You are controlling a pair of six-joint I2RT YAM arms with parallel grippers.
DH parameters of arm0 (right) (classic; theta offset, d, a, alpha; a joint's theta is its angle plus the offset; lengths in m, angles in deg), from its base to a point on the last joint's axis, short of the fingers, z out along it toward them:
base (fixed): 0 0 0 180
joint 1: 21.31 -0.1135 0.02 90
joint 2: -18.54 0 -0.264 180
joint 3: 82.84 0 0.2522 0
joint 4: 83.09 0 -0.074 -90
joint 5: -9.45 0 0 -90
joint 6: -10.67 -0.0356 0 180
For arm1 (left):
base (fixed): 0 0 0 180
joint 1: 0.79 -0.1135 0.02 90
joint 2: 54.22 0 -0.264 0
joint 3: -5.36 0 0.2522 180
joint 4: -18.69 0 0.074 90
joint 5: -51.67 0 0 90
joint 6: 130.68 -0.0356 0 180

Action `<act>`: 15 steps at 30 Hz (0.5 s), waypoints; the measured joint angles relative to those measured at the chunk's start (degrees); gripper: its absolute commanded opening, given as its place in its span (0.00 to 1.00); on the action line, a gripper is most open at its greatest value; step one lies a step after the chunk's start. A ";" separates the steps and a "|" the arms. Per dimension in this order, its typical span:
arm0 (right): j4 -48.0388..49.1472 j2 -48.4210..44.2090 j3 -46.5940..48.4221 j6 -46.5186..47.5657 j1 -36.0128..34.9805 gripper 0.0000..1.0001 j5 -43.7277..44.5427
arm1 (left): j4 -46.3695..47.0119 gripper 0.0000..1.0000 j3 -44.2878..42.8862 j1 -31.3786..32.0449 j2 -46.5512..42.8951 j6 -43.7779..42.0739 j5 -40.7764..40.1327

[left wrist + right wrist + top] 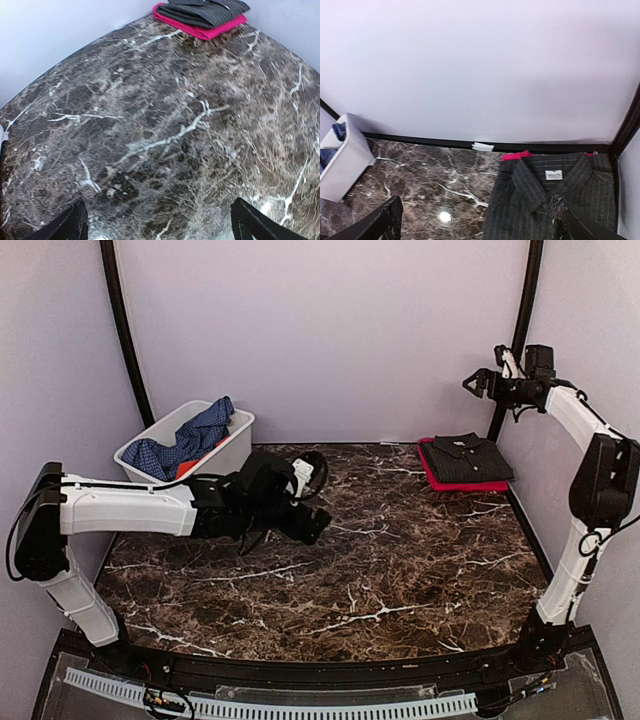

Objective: Fold and stack the mixed laundry pile
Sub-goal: Reset both arms

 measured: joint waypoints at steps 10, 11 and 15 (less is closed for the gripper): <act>8.35 -16.76 -20.02 -5.03 -10.01 0.98 -7.52 | -9.73 0.99 -8.44 -12.39 -8.35 4.59 4.22; 9.29 -18.38 -23.21 -5.16 -12.44 0.98 -7.43 | -10.40 0.99 -8.76 -13.73 -9.05 5.20 4.74; 11.15 -23.91 -34.05 -5.64 -18.84 0.98 -6.47 | -13.00 0.99 -9.11 -17.27 -9.75 7.48 6.10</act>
